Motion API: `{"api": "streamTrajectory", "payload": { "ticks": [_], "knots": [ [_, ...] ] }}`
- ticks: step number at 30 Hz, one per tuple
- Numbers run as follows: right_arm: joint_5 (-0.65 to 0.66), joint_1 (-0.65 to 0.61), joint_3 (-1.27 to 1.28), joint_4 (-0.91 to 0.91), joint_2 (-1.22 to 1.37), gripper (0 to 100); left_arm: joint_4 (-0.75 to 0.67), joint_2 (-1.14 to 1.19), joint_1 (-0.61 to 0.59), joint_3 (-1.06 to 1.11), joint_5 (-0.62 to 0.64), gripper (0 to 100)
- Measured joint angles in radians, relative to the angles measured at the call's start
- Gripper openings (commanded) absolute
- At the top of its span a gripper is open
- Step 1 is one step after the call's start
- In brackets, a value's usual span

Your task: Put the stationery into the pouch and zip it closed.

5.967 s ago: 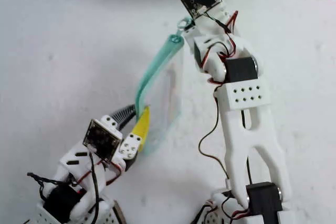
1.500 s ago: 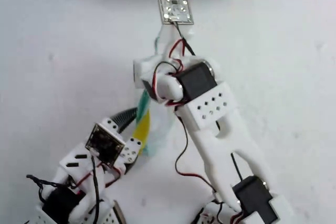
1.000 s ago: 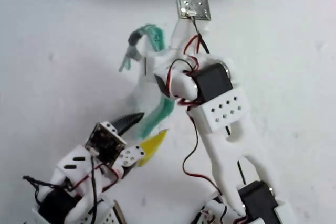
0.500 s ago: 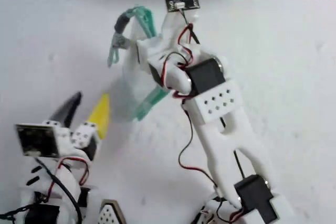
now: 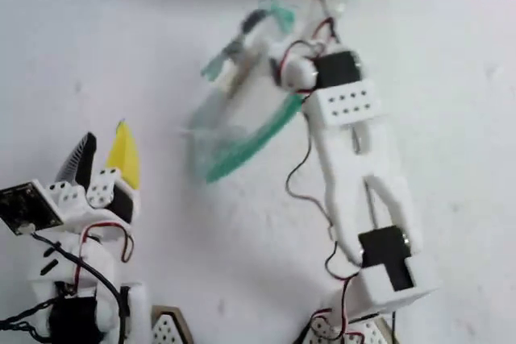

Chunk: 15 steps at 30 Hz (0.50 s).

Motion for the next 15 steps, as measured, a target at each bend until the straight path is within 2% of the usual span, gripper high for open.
{"api": "streamTrajectory", "payload": {
  "ticks": [3, 7, 11, 15],
  "knots": [
    [0.014, 0.074, 0.021, 0.000, 0.041, 1.6, -0.006, 0.000, 0.009, 0.003, 0.000, 19],
    [0.074, 0.089, 0.144, -0.037, 0.023, 1.6, -0.006, 0.000, 0.018, 0.003, 0.000, 19],
    [0.083, 0.089, 0.359, -0.196, 0.028, 1.6, -0.006, 0.000, 0.018, 0.003, 0.002, 19],
    [0.087, 0.087, 0.589, -0.431, 0.049, 1.6, -0.040, 0.000, 0.018, 0.046, 0.003, 19]
  ]
}}
